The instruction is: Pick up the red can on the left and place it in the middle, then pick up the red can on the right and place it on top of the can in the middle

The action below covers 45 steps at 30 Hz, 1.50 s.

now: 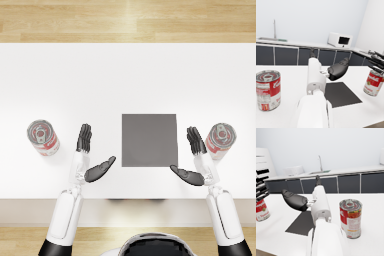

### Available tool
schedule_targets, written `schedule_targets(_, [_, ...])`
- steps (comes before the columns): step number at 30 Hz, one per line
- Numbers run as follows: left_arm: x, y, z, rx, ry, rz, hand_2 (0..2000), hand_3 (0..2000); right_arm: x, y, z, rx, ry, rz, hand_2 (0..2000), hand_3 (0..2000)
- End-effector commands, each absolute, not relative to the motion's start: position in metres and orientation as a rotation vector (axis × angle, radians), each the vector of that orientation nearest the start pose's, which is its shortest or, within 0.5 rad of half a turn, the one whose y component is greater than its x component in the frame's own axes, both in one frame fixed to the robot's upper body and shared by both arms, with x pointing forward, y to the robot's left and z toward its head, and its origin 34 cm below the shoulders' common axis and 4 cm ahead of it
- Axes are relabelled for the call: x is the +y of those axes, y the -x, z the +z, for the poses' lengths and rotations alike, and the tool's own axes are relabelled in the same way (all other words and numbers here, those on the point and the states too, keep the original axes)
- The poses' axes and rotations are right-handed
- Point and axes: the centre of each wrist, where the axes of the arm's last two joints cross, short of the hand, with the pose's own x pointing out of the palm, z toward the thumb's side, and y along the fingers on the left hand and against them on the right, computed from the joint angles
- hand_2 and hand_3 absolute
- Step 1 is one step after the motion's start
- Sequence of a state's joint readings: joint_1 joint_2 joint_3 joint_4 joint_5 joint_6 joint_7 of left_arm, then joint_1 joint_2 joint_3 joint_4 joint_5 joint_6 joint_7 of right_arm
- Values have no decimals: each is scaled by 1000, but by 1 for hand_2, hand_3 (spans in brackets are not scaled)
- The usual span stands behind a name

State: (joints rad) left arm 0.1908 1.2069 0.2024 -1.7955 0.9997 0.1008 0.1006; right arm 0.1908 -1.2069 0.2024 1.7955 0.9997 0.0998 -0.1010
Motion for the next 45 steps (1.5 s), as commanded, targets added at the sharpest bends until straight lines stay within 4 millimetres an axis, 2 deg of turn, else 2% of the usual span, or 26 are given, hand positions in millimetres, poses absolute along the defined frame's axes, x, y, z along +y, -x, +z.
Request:
schedule_targets(1, [201, -242, 200, -317, 14, -1773, 0, 0, -201, -242, 200, -312, 36, 1969, 0, 0])
schedule_targets(16, [201, -242, 200, -317, 14, -1773, 0, 0, -201, -242, 200, -312, 36, 1969, 0, 0])
schedule_targets(17, [195, -243, 194, -294, 34, -1794, 0, 0, -201, -242, 200, -312, 36, 1969, 0, 0])
schedule_targets(18, [198, -242, 196, -329, 1, -1806, 0, 0, -195, -243, 194, -291, 14, 1991, 0, 0])
schedule_targets(21, [213, -241, 214, -443, -96, -1777, 0, 0, -201, -236, 212, -424, 98, 1895, 0, 0])
schedule_targets(22, [223, -242, 225, -458, -177, -1731, 0, 0, -210, -233, 219, -457, 132, 1849, 0, 0])
schedule_targets(24, [235, -242, 236, -437, -299, -1663, 0, 0, -220, -231, 226, -431, 242, 1770, 0, 0])
schedule_targets(29, [264, -242, 246, -305, -513, -1488, 0, 0, -248, -226, 245, -339, 502, 1573, 0, 0])
schedule_targets(31, [277, -242, 250, -251, -575, -1410, 0, 0, -257, -225, 249, -307, 556, 1511, 0, 0])
schedule_targets(34, [296, -242, 249, -203, -594, -1320, 0, 0, -270, -228, 242, -254, 549, 1452, 0, 0])
schedule_targets(37, [316, -240, 243, -171, -570, -1243, 0, 0, -278, -230, 231, -215, 518, 1423, 0, 0])
schedule_targets(40, [324, -243, 231, -135, -524, -1226, 0, 0, -283, -233, 217, -173, 468, 1413, 0, 0])
schedule_targets(45, [335, -257, 178, -5, -337, -1233, 0, 0, -283, -240, 187, -95, 365, 1433, 0, 0])
